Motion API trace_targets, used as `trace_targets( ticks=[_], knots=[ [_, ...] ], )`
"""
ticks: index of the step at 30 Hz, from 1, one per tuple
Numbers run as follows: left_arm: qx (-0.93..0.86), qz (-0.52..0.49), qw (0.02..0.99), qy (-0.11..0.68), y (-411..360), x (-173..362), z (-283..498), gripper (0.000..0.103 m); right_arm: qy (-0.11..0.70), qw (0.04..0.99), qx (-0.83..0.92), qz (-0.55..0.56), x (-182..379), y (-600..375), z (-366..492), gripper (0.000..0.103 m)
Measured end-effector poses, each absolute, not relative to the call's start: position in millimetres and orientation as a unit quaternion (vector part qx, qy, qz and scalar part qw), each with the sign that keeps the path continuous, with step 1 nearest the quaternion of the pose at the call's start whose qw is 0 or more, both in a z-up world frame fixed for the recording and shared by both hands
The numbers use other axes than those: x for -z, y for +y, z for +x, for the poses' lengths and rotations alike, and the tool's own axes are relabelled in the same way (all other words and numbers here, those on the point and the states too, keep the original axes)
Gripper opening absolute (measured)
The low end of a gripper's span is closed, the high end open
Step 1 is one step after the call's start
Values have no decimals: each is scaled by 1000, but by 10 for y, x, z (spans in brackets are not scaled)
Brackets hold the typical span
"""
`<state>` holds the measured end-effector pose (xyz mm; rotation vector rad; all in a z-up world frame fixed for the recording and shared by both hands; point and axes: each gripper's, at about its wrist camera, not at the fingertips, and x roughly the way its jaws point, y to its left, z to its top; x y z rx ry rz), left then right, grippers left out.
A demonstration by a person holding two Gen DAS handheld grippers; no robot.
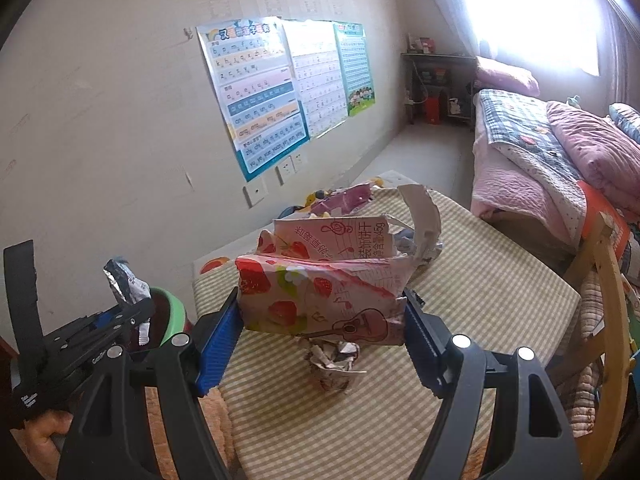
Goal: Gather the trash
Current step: 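Carry both items over the red bucket and open both tools to drop them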
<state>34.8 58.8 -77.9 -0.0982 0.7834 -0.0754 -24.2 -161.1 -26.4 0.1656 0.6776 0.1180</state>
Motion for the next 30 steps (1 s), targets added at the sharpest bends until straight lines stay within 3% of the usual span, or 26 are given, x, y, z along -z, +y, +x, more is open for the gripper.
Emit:
trace_targets(
  ticks=[13,30],
  knots=[
    [-36,-92,917,387,1272,933,356,29,346,931,-106,53,261,-1124,-152,72],
    [-154,-127,881,429,2356,1411,279,29,398,881,-256,1,599,212,142,72]
  ],
)
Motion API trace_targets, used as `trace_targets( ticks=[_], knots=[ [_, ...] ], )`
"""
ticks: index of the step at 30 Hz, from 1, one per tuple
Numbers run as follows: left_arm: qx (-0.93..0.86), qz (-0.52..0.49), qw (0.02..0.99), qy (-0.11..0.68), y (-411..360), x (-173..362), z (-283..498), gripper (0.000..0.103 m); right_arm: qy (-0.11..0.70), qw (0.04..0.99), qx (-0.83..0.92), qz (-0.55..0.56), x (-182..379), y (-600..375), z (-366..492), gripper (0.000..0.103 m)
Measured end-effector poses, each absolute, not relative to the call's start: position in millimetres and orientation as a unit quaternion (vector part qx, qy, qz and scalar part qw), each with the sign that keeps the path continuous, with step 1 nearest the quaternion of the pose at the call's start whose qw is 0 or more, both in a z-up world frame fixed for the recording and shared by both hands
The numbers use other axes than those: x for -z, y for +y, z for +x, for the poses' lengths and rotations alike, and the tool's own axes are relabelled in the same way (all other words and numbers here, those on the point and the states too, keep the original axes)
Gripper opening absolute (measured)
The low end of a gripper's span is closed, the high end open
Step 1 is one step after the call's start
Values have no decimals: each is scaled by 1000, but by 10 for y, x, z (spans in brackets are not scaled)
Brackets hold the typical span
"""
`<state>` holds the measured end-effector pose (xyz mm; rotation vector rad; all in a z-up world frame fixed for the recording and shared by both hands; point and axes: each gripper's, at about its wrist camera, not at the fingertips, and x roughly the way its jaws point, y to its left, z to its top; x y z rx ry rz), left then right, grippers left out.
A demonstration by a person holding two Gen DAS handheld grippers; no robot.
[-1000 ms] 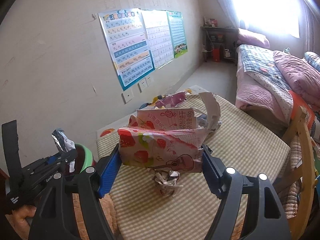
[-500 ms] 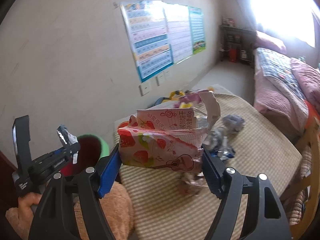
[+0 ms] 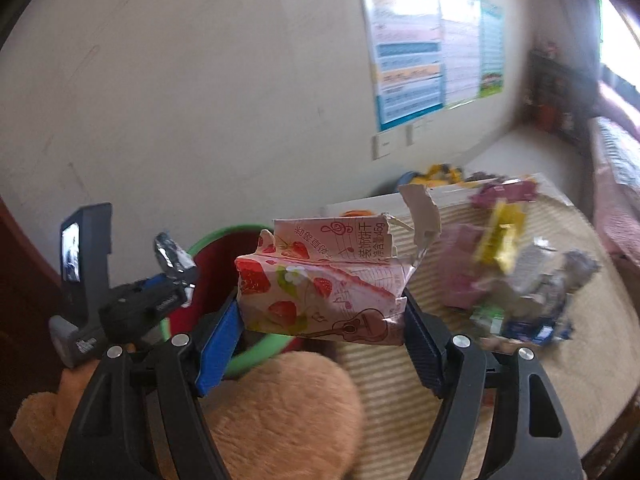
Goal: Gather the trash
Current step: 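Carry both items over the red bucket and open both tools to drop them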
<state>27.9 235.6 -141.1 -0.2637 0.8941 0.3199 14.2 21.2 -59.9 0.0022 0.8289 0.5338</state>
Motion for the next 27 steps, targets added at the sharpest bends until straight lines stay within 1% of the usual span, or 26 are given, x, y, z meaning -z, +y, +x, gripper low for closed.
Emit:
trace_targets(
  ticks=[7,9,10,12,13,14,15,18,22,25,27],
  knots=[
    [-160,-143,868,448,2523,1596,256,29,439,844,-306,45,733,593,478,72],
    [-158,-144,867,451,2538,1624,249,31,443,837,-317,48,748,719,528,73],
    [-158,-145,866,452,2551,1641,246,34,445,834,-323,50,755,775,548,73],
    [-159,-147,865,452,2579,1668,268,43,449,827,-334,52,774,851,577,73],
    [-161,-149,864,453,2597,1684,265,47,451,825,-337,53,779,884,585,79],
    [-162,-152,864,452,2610,1692,270,56,451,823,-341,55,784,926,595,82],
    [-162,-155,864,452,2620,1696,266,59,449,822,-344,58,781,945,594,85],
    [-167,-157,862,452,2633,1709,258,64,448,822,-348,61,788,988,547,86],
    [-168,-157,862,451,2618,1701,255,65,445,829,-333,65,771,857,503,86],
    [-163,-152,863,454,2571,1694,255,65,445,841,-298,76,815,535,480,86],
    [-161,-149,864,453,2551,1683,253,68,445,855,-253,79,862,182,468,86]
  ],
)
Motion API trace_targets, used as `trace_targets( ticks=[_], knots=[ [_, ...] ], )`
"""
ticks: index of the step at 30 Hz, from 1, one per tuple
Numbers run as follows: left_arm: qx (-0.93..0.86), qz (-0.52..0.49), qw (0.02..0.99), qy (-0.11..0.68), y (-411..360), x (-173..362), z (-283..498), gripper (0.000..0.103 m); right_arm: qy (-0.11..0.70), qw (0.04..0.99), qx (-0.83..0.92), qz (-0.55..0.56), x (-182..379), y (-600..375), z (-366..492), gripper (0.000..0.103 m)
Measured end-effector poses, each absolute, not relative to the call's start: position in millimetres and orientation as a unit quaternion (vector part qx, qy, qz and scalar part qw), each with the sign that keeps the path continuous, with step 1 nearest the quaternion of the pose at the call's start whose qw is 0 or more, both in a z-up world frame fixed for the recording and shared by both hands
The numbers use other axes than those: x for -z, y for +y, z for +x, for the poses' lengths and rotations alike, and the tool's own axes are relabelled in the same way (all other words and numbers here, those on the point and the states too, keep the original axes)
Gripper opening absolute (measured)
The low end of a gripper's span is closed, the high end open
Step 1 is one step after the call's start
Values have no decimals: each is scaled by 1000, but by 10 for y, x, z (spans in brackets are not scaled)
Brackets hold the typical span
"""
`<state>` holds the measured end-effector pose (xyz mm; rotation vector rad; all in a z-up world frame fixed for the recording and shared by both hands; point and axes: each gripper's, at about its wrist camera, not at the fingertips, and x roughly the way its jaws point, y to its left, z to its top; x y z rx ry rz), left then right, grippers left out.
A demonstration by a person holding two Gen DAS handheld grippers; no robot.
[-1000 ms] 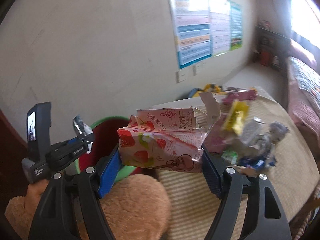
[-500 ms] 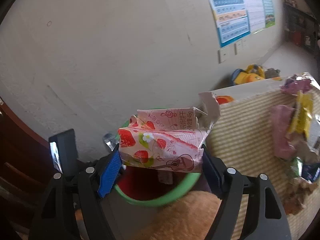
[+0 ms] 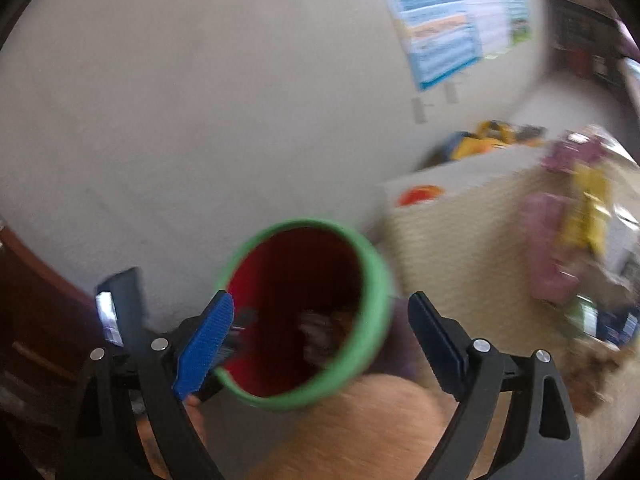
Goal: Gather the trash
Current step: 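Carry both items over the red bucket and open both tools to drop them, then grasp the yellow box with the left tool while the right tool grasps crumpled foil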
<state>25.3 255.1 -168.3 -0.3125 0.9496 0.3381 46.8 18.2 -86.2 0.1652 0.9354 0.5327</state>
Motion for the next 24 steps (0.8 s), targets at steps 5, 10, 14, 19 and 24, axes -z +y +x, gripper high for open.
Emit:
trace_targets(
  ticks=[5,10,14,19,24],
  knots=[
    [-152,-141,870,447,2417,1582,281,70,431,895,-102,50,947,-721,406,86],
    [-133,-126,878,442,2167,1466,308,71,461,882,-14,92,1228,-1420,406,86],
    [-101,-99,889,436,1841,1322,304,71,492,861,-31,121,1530,-1541,515,85],
    [-65,-79,896,433,1465,1178,307,73,514,838,-86,165,1766,-1604,515,37],
    [-22,-55,902,429,1010,1075,397,73,478,851,-104,193,1545,-1805,254,28]
  ],
)
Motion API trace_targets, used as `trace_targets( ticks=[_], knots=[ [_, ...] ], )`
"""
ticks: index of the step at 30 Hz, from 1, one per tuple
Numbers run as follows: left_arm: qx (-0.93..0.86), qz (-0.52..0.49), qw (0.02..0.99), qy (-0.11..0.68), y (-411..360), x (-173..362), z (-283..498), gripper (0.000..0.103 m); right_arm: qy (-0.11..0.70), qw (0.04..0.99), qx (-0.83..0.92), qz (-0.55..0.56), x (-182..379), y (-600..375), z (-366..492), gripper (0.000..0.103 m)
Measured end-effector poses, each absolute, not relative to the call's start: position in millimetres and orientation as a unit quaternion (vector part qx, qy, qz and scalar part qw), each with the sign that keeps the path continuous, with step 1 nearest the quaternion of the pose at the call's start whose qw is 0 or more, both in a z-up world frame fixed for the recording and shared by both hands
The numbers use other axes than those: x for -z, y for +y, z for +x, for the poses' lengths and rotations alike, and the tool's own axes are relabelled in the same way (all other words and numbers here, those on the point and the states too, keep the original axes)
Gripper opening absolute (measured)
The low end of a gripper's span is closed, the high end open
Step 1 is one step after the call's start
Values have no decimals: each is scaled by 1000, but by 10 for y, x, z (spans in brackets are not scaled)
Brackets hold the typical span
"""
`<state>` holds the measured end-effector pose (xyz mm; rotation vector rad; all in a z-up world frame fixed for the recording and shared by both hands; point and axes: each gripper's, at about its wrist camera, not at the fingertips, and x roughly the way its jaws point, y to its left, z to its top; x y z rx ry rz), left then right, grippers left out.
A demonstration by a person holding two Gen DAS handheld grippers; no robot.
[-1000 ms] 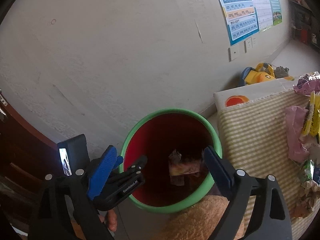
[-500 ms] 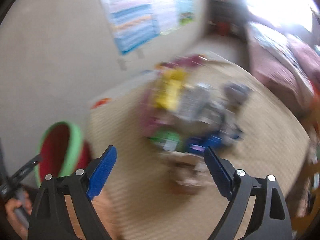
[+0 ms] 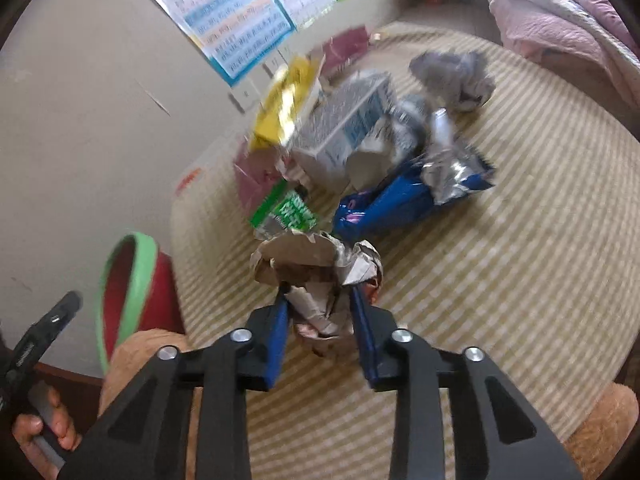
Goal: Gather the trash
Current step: 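Grasp the yellow box with the left tool while the right tool grasps crumpled foil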
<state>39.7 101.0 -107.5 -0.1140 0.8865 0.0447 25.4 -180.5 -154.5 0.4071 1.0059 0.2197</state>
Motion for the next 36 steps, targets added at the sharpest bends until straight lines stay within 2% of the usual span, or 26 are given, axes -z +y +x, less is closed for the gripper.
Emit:
trace_targets(
  ticks=[5,14,20,27,31,33,36],
  knots=[
    [56,-51,896,437,432,1017,772,73,440,876,-89,176,1362,-2007,-132,28],
    [83,21,886,456,-545,1200,1750,72,439,871,-74,207,1664,-2291,-183,28],
    [75,-3,875,479,-731,1365,2162,69,438,866,-101,219,1737,-2343,-161,29],
    [75,44,858,506,-962,1599,2393,69,437,859,-112,242,1806,-2423,-146,29],
    [68,14,851,520,-937,1702,2450,69,432,859,-117,248,1799,-2450,-159,29],
    [69,2,852,520,-916,1689,2447,53,430,860,-122,246,1803,-2440,-165,28],
    [70,16,851,520,-922,1658,2409,49,430,863,-130,232,1800,-2372,-160,28]
  ],
)
